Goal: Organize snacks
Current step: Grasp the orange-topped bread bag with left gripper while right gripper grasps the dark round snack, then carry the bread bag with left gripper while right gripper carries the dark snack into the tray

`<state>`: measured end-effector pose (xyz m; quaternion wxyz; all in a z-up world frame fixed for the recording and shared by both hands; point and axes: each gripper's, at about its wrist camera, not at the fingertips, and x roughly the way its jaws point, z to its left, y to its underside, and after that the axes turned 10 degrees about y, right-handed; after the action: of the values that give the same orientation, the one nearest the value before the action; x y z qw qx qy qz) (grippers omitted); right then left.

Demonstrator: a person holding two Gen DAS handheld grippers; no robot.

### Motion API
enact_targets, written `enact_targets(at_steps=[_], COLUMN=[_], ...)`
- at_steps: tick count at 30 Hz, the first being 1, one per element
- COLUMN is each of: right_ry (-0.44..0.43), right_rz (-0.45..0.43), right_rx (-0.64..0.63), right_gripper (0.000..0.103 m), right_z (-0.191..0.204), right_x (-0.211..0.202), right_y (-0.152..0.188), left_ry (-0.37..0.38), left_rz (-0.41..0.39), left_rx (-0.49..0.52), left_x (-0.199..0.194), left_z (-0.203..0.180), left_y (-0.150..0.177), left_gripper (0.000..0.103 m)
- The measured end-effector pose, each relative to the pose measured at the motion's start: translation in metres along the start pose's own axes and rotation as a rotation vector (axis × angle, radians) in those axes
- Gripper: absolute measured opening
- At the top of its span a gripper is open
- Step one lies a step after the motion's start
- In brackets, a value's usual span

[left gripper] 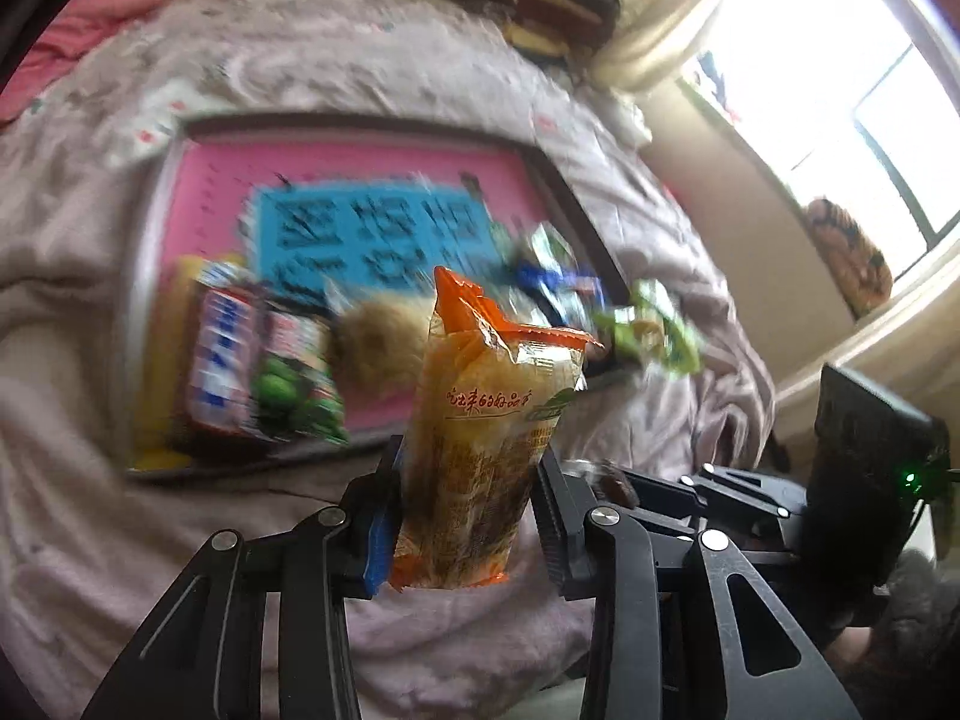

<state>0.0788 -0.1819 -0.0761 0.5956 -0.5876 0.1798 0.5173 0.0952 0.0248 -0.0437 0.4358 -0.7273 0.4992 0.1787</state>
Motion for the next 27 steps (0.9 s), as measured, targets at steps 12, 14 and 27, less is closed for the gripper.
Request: enact_targets(at_steps=[12, 14, 27], right_ry=[0.048, 0.065, 0.187], right_rz=[-0.149, -0.159, -0.152], right_rx=[0.021, 0.031, -0.005], right_gripper=[0.028, 0.028, 0.028], right_z=[-0.002, -0.008, -0.005], right_x=[-0.027, -0.026, 0.003], right_y=[-0.044, -0.049, -0.067], left_ry=[-0.088, -0.092, -0.138], left_rz=[-0.140, -0.137, -0.066], left_rx=[-0.092, -0.085, -0.030], left_x=[-0.048, -0.045, 0.001], left_z=[0.047, 0.045, 0.035], left_y=[-0.027, -0.028, -0.041], left_gripper=[0.040, 0.040, 0.040])
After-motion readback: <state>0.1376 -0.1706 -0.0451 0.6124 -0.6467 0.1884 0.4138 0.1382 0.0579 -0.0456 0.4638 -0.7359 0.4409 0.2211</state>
